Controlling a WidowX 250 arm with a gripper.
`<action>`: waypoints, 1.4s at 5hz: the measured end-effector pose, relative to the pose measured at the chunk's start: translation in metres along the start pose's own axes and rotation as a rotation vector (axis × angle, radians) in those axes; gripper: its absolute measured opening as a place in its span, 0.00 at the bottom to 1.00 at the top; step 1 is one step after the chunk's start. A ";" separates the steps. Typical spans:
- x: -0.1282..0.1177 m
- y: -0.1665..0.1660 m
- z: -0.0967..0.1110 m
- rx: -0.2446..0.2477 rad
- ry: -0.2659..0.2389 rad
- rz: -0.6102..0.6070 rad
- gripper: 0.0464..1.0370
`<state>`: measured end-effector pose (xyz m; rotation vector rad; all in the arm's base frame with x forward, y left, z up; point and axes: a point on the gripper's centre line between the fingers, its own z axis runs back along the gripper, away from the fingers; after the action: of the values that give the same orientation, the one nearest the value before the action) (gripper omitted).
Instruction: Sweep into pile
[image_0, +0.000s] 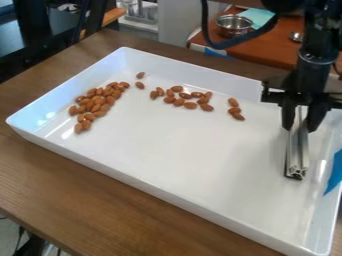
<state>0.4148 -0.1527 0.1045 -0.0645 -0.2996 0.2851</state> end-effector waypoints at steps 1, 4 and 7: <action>-0.002 -0.007 0.000 0.001 -0.004 -0.008 0.29; -0.005 -0.029 0.002 0.027 -0.052 -0.048 0.29; 0.001 -0.040 -0.014 -0.014 0.049 -0.051 0.29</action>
<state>0.4302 -0.1908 0.0958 -0.0779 -0.2546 0.2309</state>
